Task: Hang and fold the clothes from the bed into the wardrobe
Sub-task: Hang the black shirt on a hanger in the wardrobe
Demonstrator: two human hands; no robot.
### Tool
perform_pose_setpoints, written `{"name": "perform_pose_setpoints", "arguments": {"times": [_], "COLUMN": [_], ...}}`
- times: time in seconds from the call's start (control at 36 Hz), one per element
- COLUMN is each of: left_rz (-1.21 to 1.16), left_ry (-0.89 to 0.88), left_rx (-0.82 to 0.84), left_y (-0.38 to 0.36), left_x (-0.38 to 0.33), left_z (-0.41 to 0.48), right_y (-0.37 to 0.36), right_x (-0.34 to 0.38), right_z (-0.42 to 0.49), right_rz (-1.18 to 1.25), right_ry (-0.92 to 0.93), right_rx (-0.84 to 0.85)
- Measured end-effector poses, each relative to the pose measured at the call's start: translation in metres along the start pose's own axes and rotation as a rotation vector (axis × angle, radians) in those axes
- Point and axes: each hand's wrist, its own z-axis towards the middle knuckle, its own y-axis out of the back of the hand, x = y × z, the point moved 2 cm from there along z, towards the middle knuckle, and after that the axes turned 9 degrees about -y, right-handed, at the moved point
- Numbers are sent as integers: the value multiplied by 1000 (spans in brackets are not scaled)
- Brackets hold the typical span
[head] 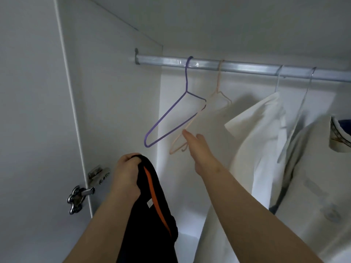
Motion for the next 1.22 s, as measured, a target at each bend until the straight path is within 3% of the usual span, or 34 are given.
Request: {"name": "perform_pose_setpoints", "arguments": {"times": [0.17,0.36,0.53,0.64,0.78,0.89,1.14,1.22], "left_rz": [-1,5,49,33,27,24,9,13], "left_ry": [-22,6,1,12,9,12,-10,-15], "left_rx": [-18,5,54,66,56,53,23,15], "left_y": [2,6,3,0,-4,-6,0,1], "left_x": [-9,-5,-12,-16,-17,-14,-17,-19], "left_z": [13,27,39,43,47,49,53,54], "right_y": [-18,-24,-31,-36,-31,-32,-51,-58], "right_x": [-2,19,35,36,36,40,47,46], "right_z": [24,37,43,42,43,45,47,47], "right_rz": [146,30,296,348,414,451,395,153], "right_ry": [-68,117,-13,-127,-103,-154,-157,-117], "right_rx": [-74,-396,-166,-104,-124,-29,167,125]}}
